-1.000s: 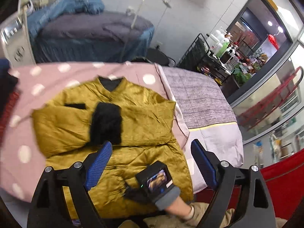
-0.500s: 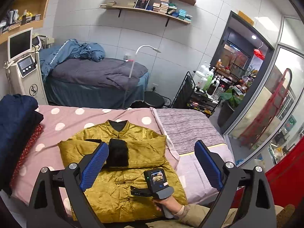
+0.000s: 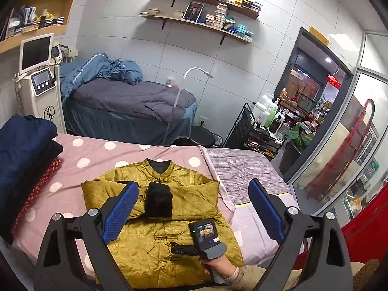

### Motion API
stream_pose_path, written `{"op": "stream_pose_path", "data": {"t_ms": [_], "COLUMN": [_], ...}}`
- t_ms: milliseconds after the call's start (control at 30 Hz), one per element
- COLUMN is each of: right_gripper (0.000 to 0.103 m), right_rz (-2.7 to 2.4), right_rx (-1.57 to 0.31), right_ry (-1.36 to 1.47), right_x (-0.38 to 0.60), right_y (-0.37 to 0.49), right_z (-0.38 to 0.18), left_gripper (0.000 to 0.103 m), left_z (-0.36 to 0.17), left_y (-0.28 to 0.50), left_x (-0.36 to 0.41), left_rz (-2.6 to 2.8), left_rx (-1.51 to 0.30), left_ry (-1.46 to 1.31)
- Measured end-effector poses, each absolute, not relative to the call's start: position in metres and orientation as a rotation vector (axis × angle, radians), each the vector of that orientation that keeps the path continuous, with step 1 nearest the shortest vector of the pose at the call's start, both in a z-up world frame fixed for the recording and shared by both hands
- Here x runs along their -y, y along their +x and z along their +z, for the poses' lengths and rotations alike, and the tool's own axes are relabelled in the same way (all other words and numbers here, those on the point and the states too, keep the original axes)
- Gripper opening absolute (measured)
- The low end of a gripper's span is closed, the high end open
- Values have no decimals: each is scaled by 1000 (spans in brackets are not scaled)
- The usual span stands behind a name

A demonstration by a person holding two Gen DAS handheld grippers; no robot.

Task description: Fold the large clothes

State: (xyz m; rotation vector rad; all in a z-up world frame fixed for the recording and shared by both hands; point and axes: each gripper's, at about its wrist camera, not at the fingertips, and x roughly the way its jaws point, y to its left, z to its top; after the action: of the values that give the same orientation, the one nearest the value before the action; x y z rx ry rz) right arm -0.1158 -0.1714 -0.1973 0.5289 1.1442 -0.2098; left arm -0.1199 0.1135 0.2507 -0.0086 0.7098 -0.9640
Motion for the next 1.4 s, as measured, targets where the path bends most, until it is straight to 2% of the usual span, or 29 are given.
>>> {"op": "stream_pose_path", "data": {"t_ms": [133,233,300,400,467,533,567,667,833,900,1100,1133,1200,1233,1267,1333,1400], "right_gripper": [98,98,95,76,47,24,18,14,14,14,14,18,36,53,64,72,75], "right_rz": [-186,-163,-129,-156,-148,-104,-96,-89,-179,-229,-315,-331,-361,-375,-387,-399,-395], "right_rx": [-951,-866,-837,-865,-880,-908,-912,-826,-679,-677,-818,-855,-922,-954,-968,-938,-914], "right_ry": [557,597,637,641,663,687,683,613,488,428,499,494,499,522,560,621,653], "right_x": [184,201,212,216,217,214,213,214,245,258,301,302,300,301,302,303,303], "right_y": [-101,-81,-62,-28,-10,6,6,8,-21,-34,-61,-61,-62,-65,-71,-87,-101], "right_z": [-160,-144,-140,-146,-156,-162,-162,-135,-71,-63,-117,-131,-154,-165,-174,-180,-177], "left_gripper": [90,90,90,90,90,91,93,97,96,96,96,96,97,96,96,96,97], "left_z": [250,248,247,248,248,247,245,228,169,142,50,28,-1,-19,-31,-59,-85], "left_y": [-117,-116,-114,-111,-111,-113,-113,-101,-52,-35,6,13,18,21,22,22,19], "left_x": [-118,-122,-128,-138,-144,-146,-145,-143,-151,-153,-136,-130,-123,-119,-116,-113,-112], "left_rz": [-956,-954,-947,-932,-905,-885,-876,-837,-672,-603,-420,-385,-334,-310,-298,-275,-251], "left_rx": [-704,-699,-705,-704,-695,-679,-672,-698,-834,-854,-938,-955,-954,-945,-933,-939,-952], "left_ry": [-6,-14,-26,-47,-50,-31,-19,3,-39,-36,71,107,151,166,173,187,214]}}
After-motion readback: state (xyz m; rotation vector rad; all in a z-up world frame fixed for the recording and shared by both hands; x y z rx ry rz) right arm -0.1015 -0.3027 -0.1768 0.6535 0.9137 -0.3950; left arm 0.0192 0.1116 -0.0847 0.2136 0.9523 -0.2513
